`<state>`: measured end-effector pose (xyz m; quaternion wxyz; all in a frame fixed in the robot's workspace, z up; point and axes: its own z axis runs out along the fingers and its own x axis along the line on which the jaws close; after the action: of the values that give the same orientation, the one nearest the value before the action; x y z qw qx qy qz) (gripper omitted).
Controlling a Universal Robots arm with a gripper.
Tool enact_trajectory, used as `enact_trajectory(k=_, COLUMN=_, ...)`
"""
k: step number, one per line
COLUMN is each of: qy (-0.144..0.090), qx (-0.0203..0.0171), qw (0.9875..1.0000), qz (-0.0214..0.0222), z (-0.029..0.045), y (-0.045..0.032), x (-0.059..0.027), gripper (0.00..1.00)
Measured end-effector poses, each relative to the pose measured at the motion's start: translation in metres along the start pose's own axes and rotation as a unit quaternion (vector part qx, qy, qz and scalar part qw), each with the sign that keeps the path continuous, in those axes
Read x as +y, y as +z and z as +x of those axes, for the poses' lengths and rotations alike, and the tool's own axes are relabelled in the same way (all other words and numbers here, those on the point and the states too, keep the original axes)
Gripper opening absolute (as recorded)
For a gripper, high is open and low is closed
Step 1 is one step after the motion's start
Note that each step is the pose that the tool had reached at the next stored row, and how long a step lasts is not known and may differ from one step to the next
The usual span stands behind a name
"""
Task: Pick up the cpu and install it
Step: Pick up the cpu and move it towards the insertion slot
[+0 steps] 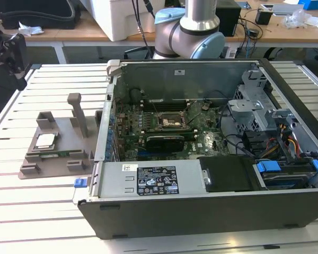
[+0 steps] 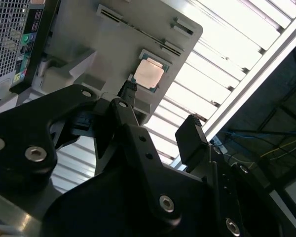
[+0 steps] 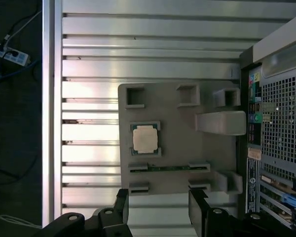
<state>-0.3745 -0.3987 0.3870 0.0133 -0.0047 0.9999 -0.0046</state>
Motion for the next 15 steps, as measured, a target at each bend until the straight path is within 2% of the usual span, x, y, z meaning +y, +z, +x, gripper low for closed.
enact_trajectory(k=15, qy=0.000, qx=0.0000, qw=1.0000, qz=0.0000, z=0.0004, y=0.0166, x=0.0002, gripper=0.60)
